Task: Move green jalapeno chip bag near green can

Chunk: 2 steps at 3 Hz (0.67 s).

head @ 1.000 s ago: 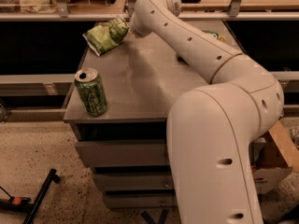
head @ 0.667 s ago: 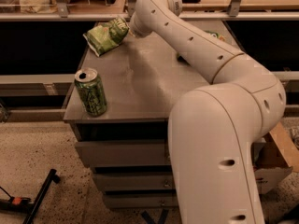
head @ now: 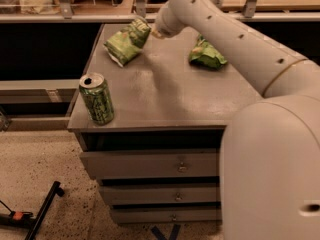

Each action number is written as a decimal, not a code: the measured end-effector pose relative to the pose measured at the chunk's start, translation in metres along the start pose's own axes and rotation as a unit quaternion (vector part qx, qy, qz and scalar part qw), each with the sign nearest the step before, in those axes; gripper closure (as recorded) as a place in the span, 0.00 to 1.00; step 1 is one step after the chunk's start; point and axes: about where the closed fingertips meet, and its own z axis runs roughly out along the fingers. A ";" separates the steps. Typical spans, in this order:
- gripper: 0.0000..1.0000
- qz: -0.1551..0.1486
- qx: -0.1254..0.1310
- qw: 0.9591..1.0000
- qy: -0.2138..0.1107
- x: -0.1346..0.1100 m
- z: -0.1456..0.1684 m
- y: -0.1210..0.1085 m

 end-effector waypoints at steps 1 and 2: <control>1.00 0.009 -0.019 1.000 -0.006 0.016 -0.045 0.003; 1.00 0.012 -0.043 0.999 -0.023 0.019 -0.083 0.009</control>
Offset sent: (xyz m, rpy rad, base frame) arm -0.1075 -0.0634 0.0619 0.0950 0.0876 0.1245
